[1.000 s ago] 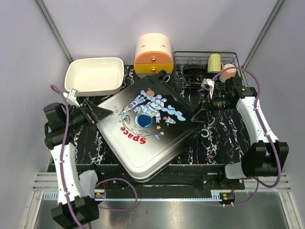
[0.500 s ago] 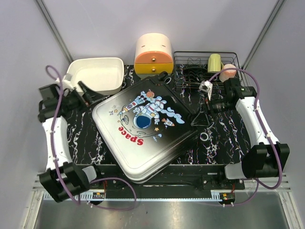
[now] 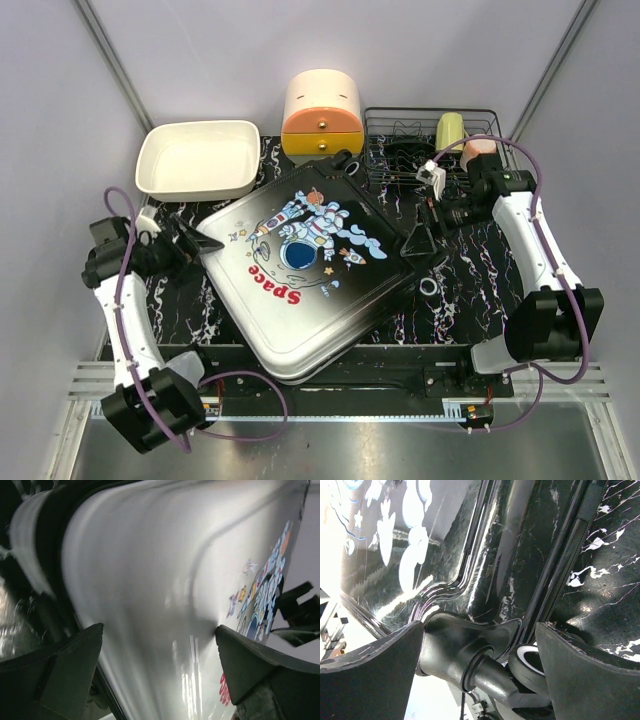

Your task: Open, take out, and arrange the luggage

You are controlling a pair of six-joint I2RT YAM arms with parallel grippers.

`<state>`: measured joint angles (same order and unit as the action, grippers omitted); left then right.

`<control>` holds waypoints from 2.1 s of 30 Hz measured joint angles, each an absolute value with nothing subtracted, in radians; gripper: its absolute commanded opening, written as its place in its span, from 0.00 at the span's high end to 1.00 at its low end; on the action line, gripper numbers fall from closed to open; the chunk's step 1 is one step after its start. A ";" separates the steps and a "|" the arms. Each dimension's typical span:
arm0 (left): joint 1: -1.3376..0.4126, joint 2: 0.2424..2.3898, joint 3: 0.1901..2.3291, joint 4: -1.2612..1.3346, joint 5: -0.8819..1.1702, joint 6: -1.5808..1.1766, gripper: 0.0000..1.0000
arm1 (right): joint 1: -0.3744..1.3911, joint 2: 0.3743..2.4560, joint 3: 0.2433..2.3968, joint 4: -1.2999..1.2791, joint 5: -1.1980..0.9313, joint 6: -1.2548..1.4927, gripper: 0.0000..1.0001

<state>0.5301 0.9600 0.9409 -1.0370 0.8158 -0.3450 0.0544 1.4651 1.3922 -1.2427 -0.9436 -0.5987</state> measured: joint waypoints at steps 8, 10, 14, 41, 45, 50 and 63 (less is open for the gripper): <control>0.284 1.144 1.024 -0.833 0.764 -0.413 0.07 | 0.070 1.458 1.356 -1.301 -0.968 -0.722 0.01; 0.252 1.248 1.089 -0.780 0.764 -0.424 0.09 | 0.069 1.449 1.348 -1.306 -0.966 -0.734 0.01; 0.211 1.439 1.258 -0.760 0.770 -0.406 0.09 | 0.079 1.433 1.337 -1.311 -0.966 -0.735 0.01; 0.267 1.495 1.631 -0.889 0.928 -0.147 0.01 | 0.119 1.055 1.072 -0.910 -1.018 -0.589 0.20; 0.255 1.495 1.634 -0.890 0.940 -0.146 0.01 | -0.020 1.155 1.072 -0.902 -1.088 -0.677 0.25; 0.249 1.495 1.634 -0.890 0.943 -0.138 0.01 | -0.054 1.295 0.982 -0.949 -1.172 -0.945 0.22; 0.230 1.495 1.628 -0.872 0.936 -0.141 0.02 | 0.083 1.295 0.785 -0.931 -1.210 -1.306 0.18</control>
<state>0.2302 1.4952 1.6279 -0.8719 0.9363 -0.1410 0.0826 1.2953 0.7853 -0.9310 -1.2102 -1.3060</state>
